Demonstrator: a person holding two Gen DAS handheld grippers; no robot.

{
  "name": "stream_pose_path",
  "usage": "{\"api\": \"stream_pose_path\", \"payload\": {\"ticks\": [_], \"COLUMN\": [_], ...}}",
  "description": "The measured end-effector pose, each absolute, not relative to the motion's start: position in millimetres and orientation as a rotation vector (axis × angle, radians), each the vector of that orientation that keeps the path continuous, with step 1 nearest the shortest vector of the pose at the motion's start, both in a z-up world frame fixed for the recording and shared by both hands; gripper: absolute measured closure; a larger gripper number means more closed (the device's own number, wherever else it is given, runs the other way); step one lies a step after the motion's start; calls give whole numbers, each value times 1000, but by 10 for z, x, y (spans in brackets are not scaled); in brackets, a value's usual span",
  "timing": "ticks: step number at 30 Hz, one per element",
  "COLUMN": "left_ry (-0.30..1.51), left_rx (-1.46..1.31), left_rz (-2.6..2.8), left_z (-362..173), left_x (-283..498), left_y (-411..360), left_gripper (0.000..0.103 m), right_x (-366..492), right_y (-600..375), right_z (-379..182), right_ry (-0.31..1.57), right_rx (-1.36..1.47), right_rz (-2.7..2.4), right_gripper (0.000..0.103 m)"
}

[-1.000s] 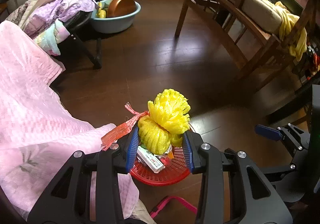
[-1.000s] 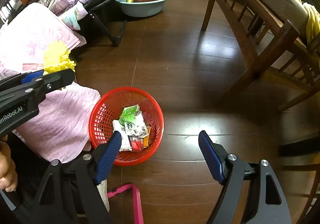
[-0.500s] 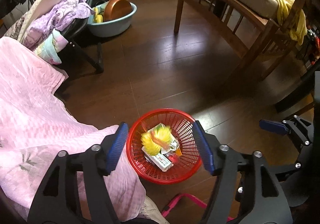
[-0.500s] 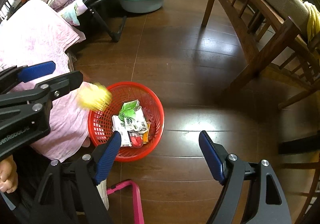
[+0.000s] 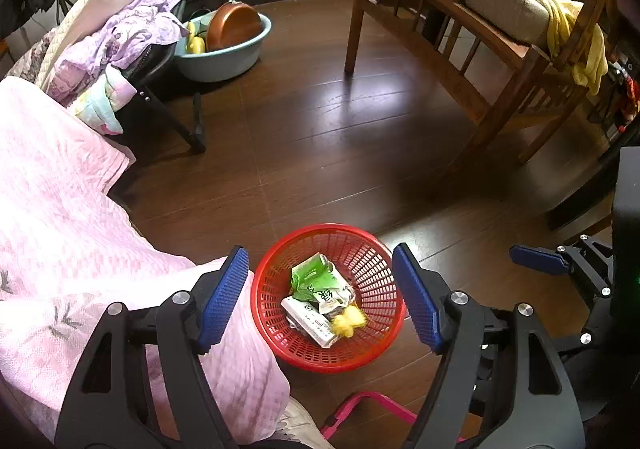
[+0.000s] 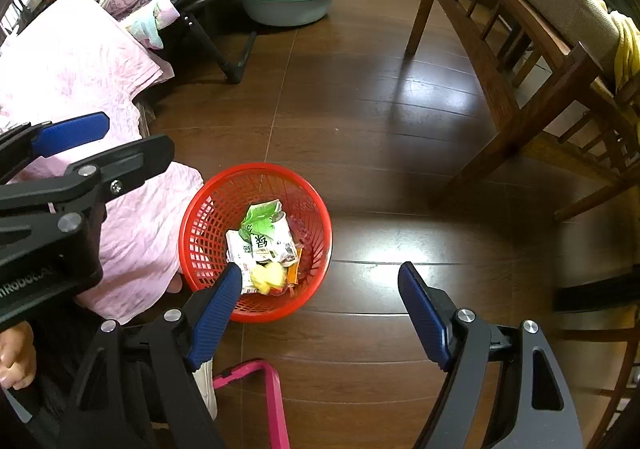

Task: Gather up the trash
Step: 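Lower the yellow mesh bag into the basket and open the left tool, then move both open tools from the basket back over the bed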

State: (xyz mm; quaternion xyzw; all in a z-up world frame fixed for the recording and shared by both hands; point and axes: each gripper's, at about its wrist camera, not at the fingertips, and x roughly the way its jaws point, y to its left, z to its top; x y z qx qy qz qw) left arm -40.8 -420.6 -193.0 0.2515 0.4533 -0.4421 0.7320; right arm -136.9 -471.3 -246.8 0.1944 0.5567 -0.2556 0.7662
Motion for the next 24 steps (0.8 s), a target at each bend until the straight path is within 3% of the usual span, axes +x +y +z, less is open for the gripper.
{"api": "stream_pose_path", "payload": {"ticks": [24], "left_ry": [943], "left_rx": [506], "left_rz": [-996], "left_z": [-1771], "left_x": [-451], "left_y": [-4136], "left_gripper": [30], "right_x": [-1365], "right_y": [-4706], "right_z": [-2396], "right_ry": [1197], "right_rx": [414], "right_rz": [-571], "right_gripper": [20]}}
